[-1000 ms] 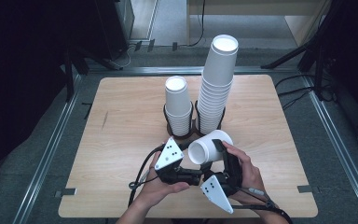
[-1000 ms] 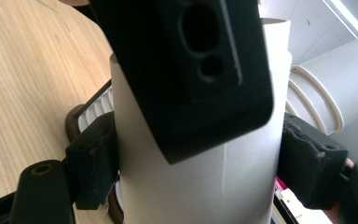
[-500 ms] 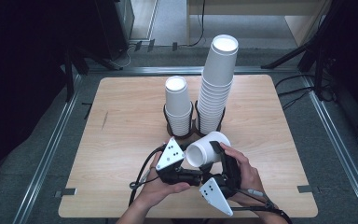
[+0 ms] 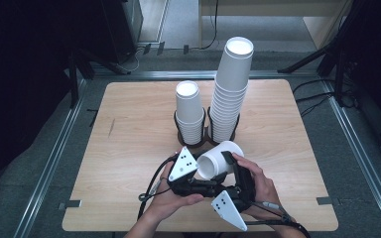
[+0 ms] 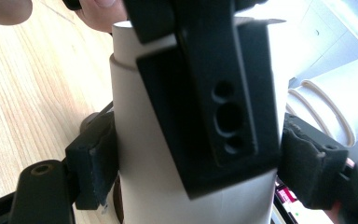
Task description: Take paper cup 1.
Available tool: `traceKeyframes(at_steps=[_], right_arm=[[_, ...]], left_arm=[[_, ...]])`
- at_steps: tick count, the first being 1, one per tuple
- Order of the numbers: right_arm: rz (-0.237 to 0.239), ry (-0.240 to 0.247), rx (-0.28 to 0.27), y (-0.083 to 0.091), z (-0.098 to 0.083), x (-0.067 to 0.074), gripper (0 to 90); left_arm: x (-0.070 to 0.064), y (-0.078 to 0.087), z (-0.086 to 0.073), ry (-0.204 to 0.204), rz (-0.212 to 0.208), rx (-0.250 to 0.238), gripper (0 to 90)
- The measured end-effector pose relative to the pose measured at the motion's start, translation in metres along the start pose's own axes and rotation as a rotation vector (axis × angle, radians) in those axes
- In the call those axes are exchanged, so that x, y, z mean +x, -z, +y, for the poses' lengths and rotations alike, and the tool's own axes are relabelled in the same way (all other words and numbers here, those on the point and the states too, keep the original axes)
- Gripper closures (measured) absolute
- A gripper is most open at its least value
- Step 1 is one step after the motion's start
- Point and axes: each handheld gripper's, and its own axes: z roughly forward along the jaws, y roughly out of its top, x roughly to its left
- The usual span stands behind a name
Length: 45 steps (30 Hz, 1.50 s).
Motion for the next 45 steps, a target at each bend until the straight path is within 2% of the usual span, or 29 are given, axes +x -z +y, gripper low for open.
traceKeyframes(at_steps=[10, 19, 28, 38, 45], right_arm=[[0.000, -0.007, -0.007, 0.000, -0.001, 0.000, 21.0], [0.005, -0.024, -0.013, 0.000, -0.002, -0.001, 18.9], [0.013, -0.042, -0.028, 0.001, -0.003, -0.002, 15.9], [0.028, -0.069, -0.021, 0.002, -0.004, -0.005, 10.1], [0.032, -0.083, -0.015, 0.003, -0.005, -0.008, 5.0]], left_arm=[[-0.002, 0.001, 0.000, -0.016, 0.014, 0.006, 20.1], [-0.001, 0.002, 0.000, -0.006, 0.001, 0.000, 21.5], [-0.001, 0.002, 0.000, -0.012, -0.009, -0.005, 23.1], [0.005, 0.006, 0.000, 0.016, -0.043, -0.018, 23.7], [0.011, 0.009, 0.001, 0.035, -0.045, -0.036, 23.7]])
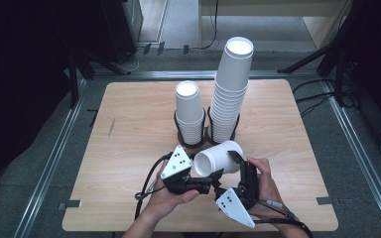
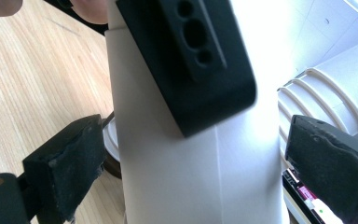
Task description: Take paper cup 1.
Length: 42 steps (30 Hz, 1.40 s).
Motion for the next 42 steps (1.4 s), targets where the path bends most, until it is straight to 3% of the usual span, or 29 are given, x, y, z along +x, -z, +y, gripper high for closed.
traceKeyframes(at_steps=[8, 14, 15, 22, 25, 26, 27, 29, 30, 31, 32, 33, 34, 35, 37, 40, 42], right_arm=[[-0.015, -0.040, -0.004, 0.005, 0.001, -0.011, 4.0], [-0.030, -0.121, -0.004, 0.010, 0.003, -0.023, 4.0], [-0.035, -0.138, -0.003, 0.010, 0.003, -0.024, 4.0], [-0.030, -0.225, 0.010, 0.012, 0.003, -0.025, 4.4], [-0.034, -0.313, 0.024, 0.014, 0.001, -0.029, 5.5], [-0.034, -0.313, 0.024, 0.014, 0.001, -0.029, 5.5], [-0.034, -0.370, 0.028, 0.015, 0.000, -0.033, 5.6], [-0.035, -0.390, 0.029, 0.016, 0.000, -0.034, 5.7], [-0.028, -0.463, 0.031, 0.017, 0.000, -0.038, 5.9], [-0.028, -0.463, 0.031, 0.017, 0.000, -0.038, 5.9], [-0.025, -0.499, 0.029, 0.018, 0.000, -0.040, 6.0], [-0.021, -0.540, 0.028, 0.018, 0.000, -0.042, 6.1], [-0.014, -0.625, 0.025, 0.019, 0.001, -0.047, 6.4], [-0.009, -0.662, 0.022, 0.020, 0.001, -0.048, 6.4], [-0.006, -0.690, 0.019, 0.020, 0.002, -0.049, 6.7], [0.035, -0.811, 0.012, 0.020, 0.005, -0.051, 7.2], [0.059, -0.916, 0.008, 0.020, 0.009, -0.052, 7.3]], left_arm=[[0.010, 0.008, 0.002, 0.032, 0.015, -0.056, 23.8], [0.014, 0.012, 0.001, 0.052, 0.028, -0.116, 23.7], [0.015, 0.014, 0.000, 0.059, 0.035, -0.143, 23.7], [0.012, 0.018, 0.001, 0.038, 0.074, -0.194, 23.7], [0.011, 0.019, 0.001, 0.023, 0.089, -0.208, 23.7], [0.011, 0.019, 0.001, 0.023, 0.089, -0.208, 23.6], [0.012, 0.019, 0.001, 0.024, 0.097, -0.211, 23.6], [0.013, 0.020, 0.001, 0.024, 0.087, -0.211, 23.7], [0.013, 0.019, 0.001, 0.024, 0.085, -0.211, 23.6], [0.013, 0.019, 0.001, 0.024, 0.085, -0.211, 23.6], [0.014, 0.019, 0.000, 0.024, 0.086, -0.210, 23.6], [0.014, 0.019, 0.000, 0.025, 0.089, -0.211, 23.6], [0.013, 0.019, 0.000, 0.026, 0.107, -0.219, 23.5], [0.013, 0.019, -0.001, 0.030, 0.116, -0.226, 23.4], [0.013, 0.019, -0.001, 0.030, 0.129, -0.237, 23.5], [0.012, 0.020, -0.002, 0.026, 0.144, -0.254, 23.5], [0.012, 0.021, -0.003, 0.023, 0.148, -0.267, 23.6]])
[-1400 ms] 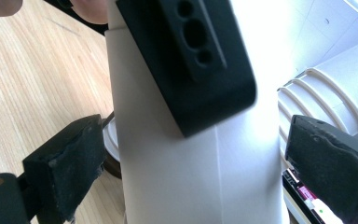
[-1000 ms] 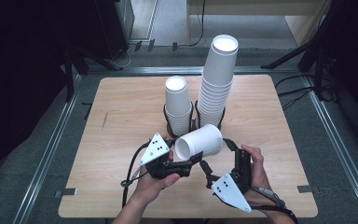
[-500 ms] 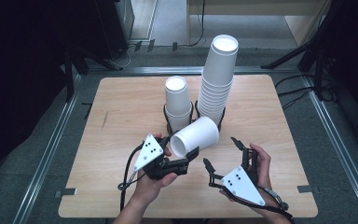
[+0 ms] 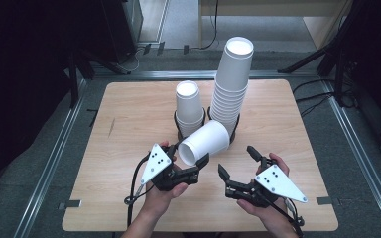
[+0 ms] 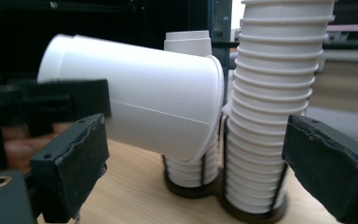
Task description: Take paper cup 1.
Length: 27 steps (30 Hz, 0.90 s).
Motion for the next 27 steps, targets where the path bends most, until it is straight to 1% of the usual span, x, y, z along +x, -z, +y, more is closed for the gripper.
traceKeyframes(at_steps=[1, 2, 3, 4, 5, 6, 7, 8, 9, 11, 12, 13, 14, 15, 16, 17, 18, 19, 21, 22, 24, 27], right_arm=[[0.004, -0.025, -0.001, 0.000, 0.001, 0.000, 7.3], [0.004, -0.025, -0.001, 0.000, 0.001, 0.000, 7.3], [0.009, -0.060, -0.004, 0.000, 0.002, 0.000, 7.4], [0.010, -0.105, -0.004, 0.000, 0.004, 0.001, 7.3], [0.004, -0.135, -0.001, 0.000, 0.005, 0.001, 7.3], [0.006, -0.187, 0.011, 0.000, 0.007, 0.001, 7.3], [0.006, -0.187, 0.011, 0.000, 0.007, 0.001, 7.3], [0.022, -0.257, 0.013, 0.000, 0.008, -0.001, 7.3], [0.029, -0.293, 0.014, 0.000, 0.008, -0.001, 7.3], [0.041, -0.372, 0.019, 0.001, 0.009, -0.003, 7.3], [0.047, -0.402, 0.023, 0.001, 0.009, -0.004, 7.3], [0.048, -0.449, 0.032, 0.001, 0.009, -0.005, 7.3], [0.048, -0.449, 0.032, 0.001, 0.009, -0.005, 7.3], [0.051, -0.518, 0.062, 0.000, 0.009, -0.007, 7.3], [0.051, -0.518, 0.062, 0.000, 0.009, -0.007, 7.3], [0.072, -0.596, 0.088, -0.001, 0.006, -0.010, 7.7], [0.076, -0.634, 0.099, -0.001, 0.005, -0.011, 7.7], [0.076, -0.634, 0.099, -0.001, 0.005, -0.011, 7.7], [0.079, -0.711, 0.118, -0.003, 0.002, -0.015, 7.6], [0.084, -0.762, 0.130, -0.003, -0.001, -0.017, 7.2], [0.104, -0.853, 0.146, -0.004, -0.005, -0.022, 3.4], [0.128, -0.962, 0.154, -0.005, -0.008, -0.027, 1.4]], left_arm=[[0.000, 0.001, 0.000, 0.001, -0.001, -0.010, 23.6], [0.000, 0.001, 0.000, 0.001, -0.001, -0.010, 23.6], [0.000, 0.001, 0.000, 0.005, -0.008, -0.012, 23.6], [0.001, 0.001, 0.000, 0.004, -0.008, -0.010, 23.6], [0.001, 0.000, -0.001, -0.001, -0.006, -0.005, 23.6], [0.001, 0.000, -0.001, 0.004, -0.016, -0.003, 23.6], [0.001, 0.000, -0.001, 0.004, -0.016, -0.003, 23.6], [0.001, -0.001, -0.002, 0.010, -0.033, -0.004, 23.6], [0.001, -0.002, -0.003, 0.002, -0.015, 0.001, 23.6], [0.001, -0.003, -0.003, 0.008, -0.010, 0.003, 23.6], [0.001, -0.003, -0.003, 0.008, -0.010, 0.003, 23.6], [0.001, -0.003, -0.005, 0.011, -0.004, 0.006, 23.6], [0.001, -0.003, -0.005, 0.011, -0.004, 0.006, 23.6], [0.001, -0.004, -0.006, 0.007, -0.002, 0.008, 23.5], [0.001, -0.004, -0.006, 0.007, -0.002, 0.008, 23.5], [0.000, -0.004, -0.006, 0.008, -0.007, 0.010, 23.5], [0.000, -0.004, -0.006, 0.008, -0.007, 0.010, 23.5], [-0.001, -0.005, -0.007, 0.007, -0.008, 0.006, 23.5], [-0.003, -0.006, -0.008, -0.001, -0.009, -0.004, 23.5], [-0.004, -0.006, -0.009, -0.007, -0.006, -0.008, 23.5], [-0.006, -0.007, -0.010, -0.010, -0.003, -0.021, 23.5], [-0.007, -0.007, -0.011, -0.018, -0.003, -0.030, 23.5]])
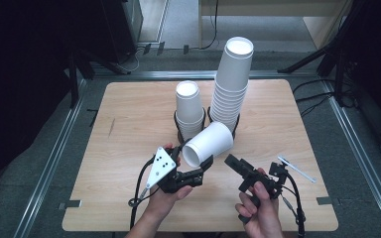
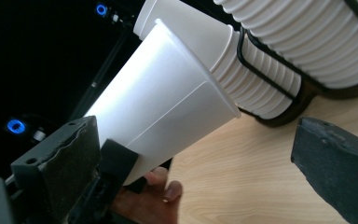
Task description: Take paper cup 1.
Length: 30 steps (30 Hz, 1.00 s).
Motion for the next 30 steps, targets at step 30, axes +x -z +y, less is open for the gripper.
traceKeyframes(at_steps=[30], right_arm=[[0.120, -0.441, 0.034, -0.004, -0.003, -0.022, 0.0]], left_arm=[[-0.027, -0.012, -0.018, -0.019, -0.045, 0.004, 23.6]])
